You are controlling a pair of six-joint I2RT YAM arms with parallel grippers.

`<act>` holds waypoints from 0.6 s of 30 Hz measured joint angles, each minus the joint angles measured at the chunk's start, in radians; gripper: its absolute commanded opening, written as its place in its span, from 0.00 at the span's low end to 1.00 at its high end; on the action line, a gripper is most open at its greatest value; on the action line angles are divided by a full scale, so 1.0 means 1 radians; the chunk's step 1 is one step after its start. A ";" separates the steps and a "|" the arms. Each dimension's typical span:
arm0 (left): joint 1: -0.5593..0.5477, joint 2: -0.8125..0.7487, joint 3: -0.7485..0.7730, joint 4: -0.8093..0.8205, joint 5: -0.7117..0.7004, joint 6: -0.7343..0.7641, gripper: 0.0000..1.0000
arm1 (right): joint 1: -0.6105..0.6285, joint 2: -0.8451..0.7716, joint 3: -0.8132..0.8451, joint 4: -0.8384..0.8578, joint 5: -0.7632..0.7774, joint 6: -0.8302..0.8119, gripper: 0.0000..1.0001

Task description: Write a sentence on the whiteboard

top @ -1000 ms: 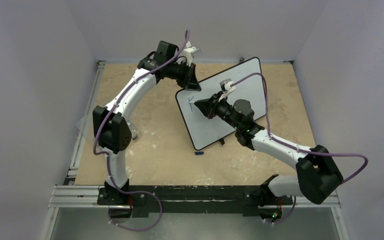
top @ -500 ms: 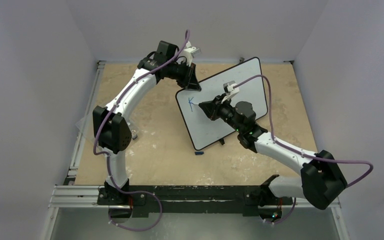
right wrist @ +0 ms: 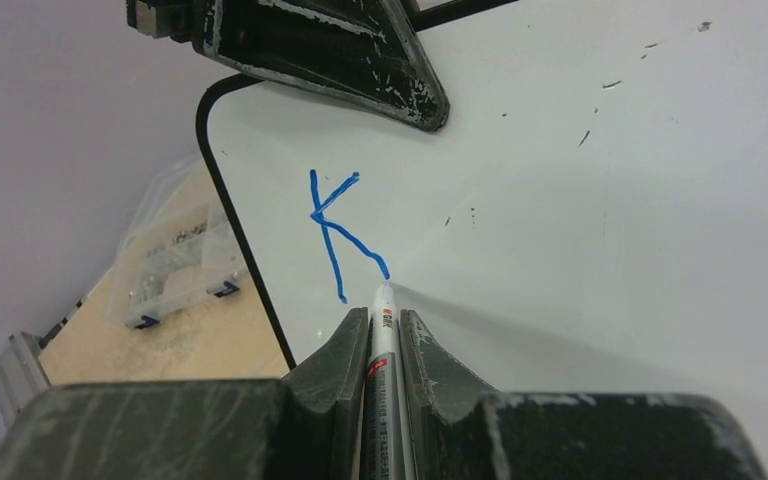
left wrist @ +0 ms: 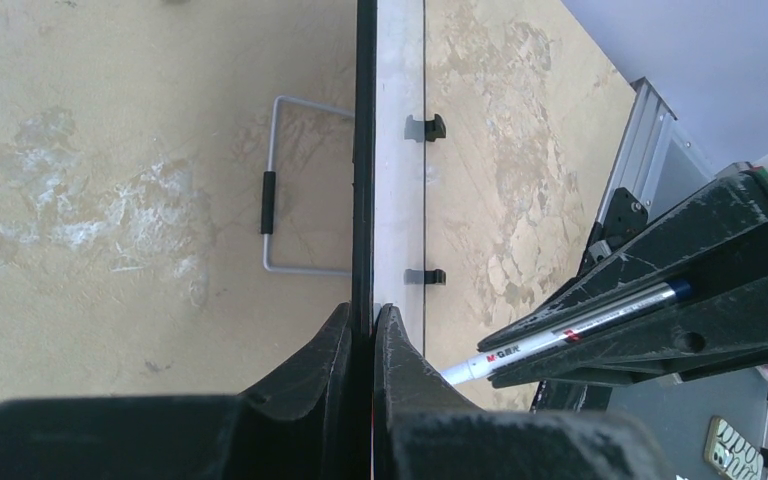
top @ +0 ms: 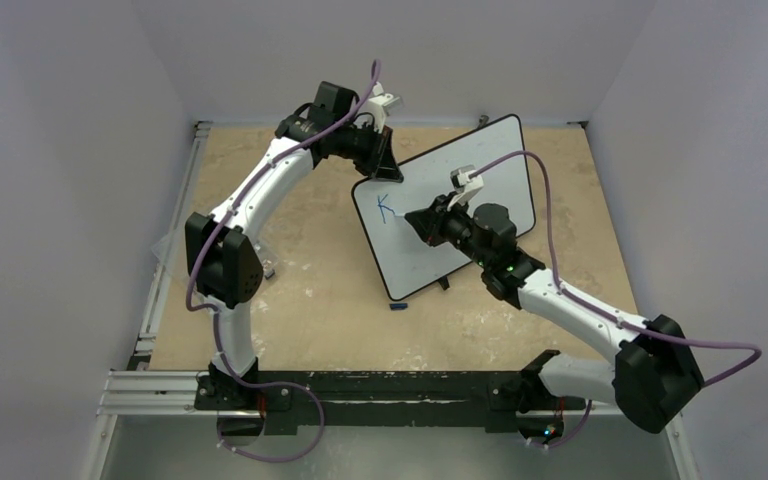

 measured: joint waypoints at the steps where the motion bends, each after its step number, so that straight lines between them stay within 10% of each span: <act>1: -0.001 -0.001 0.000 0.000 -0.003 0.000 0.00 | 0.000 -0.008 0.005 -0.016 -0.003 0.000 0.00; 18: -0.008 -0.019 -0.010 -0.002 -0.012 0.000 0.00 | 0.000 -0.116 0.053 -0.071 -0.025 -0.003 0.00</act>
